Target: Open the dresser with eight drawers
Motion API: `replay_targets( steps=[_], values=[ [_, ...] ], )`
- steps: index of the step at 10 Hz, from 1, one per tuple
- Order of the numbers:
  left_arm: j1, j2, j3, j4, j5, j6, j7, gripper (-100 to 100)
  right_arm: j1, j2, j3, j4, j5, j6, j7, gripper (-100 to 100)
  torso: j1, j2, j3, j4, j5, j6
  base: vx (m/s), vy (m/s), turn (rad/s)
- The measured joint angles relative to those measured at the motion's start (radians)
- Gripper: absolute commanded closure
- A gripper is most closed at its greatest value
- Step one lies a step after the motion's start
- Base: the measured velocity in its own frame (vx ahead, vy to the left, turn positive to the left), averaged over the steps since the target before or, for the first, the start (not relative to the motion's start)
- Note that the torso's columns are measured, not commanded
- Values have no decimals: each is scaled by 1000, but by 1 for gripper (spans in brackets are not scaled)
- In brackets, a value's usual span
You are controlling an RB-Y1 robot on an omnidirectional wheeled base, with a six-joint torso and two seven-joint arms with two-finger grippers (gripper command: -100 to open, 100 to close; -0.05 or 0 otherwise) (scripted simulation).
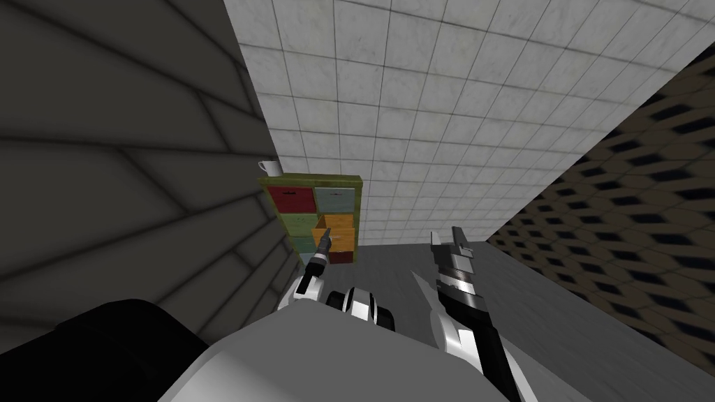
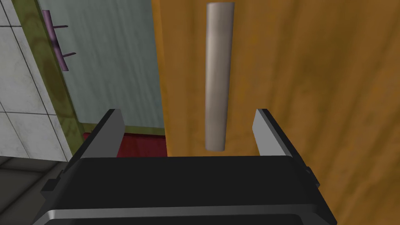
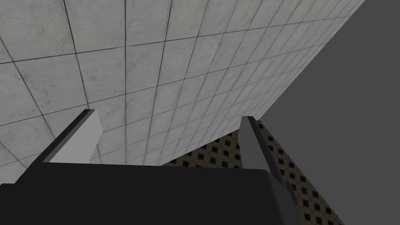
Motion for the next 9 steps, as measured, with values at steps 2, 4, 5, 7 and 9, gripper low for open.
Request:
replay_targets(
  steps=[2, 4, 5, 7, 9],
  values=[
    [0, 3, 0, -51, -1, 49, 3, -100, 0, 0, 0, 0, 0, 0, 0, 0, -1, 6, 4, 2, 0, 0, -12, 4, -9],
    [3, 2, -3, -100, -4, 96, 5, -100, 0, 0, 0, 0, 0, 0, 0, 0, -1, 5, 3, 1, 0, 0, -23, -3, -9],
    [7, 1, -5, -125, -5, 122, 6, -100, 0, 0, 0, 0, 0, 0, 0, 0, -2, 5, 3, 2, -1, 0, -9, -2, -3],
    [8, 1, -6, -127, -5, 129, 6, 0, 0, 0, 0, 0, 0, 0, 0, 0, -1, 4, 2, 2, -1, 0, 0, 0, 0],
    [8, 1, -6, -126, -5, 130, 6, 0, 0, 0, 0, 0, 0, 0, 0, 0, -1, 4, 2, 1, 0, 0, 0, 0, 0]
  ],
)
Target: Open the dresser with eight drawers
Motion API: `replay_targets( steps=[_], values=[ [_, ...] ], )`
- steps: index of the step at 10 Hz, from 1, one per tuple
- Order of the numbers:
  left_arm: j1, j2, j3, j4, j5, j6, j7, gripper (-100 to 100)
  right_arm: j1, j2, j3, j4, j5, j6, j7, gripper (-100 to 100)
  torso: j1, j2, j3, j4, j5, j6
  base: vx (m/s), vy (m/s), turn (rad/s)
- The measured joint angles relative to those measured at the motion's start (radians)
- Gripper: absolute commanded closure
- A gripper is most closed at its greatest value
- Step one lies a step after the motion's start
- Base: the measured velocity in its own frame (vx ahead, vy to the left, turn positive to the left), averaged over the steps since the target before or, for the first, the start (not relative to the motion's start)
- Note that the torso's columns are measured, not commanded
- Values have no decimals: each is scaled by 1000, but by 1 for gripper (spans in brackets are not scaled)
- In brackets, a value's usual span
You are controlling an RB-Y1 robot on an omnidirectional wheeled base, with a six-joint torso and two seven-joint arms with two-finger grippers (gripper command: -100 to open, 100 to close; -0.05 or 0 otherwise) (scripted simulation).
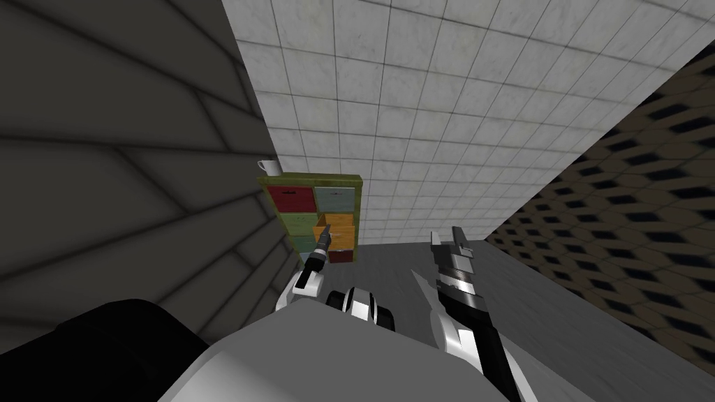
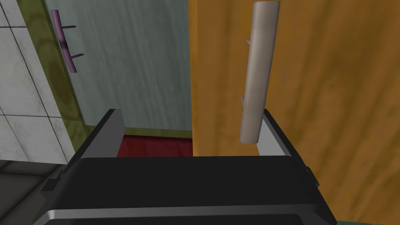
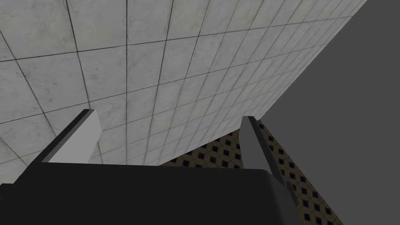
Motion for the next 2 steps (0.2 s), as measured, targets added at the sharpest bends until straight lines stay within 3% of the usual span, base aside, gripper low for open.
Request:
replay_targets(
  steps=[2],
  values=[
    [0, 0, 0, 0, 0, 0, 0, 0, 0, 0, 0, 0, 0, 0, 0, 0, 0, 0, 0, 0, 0, 0, 0, 0, 0]
  ],
)
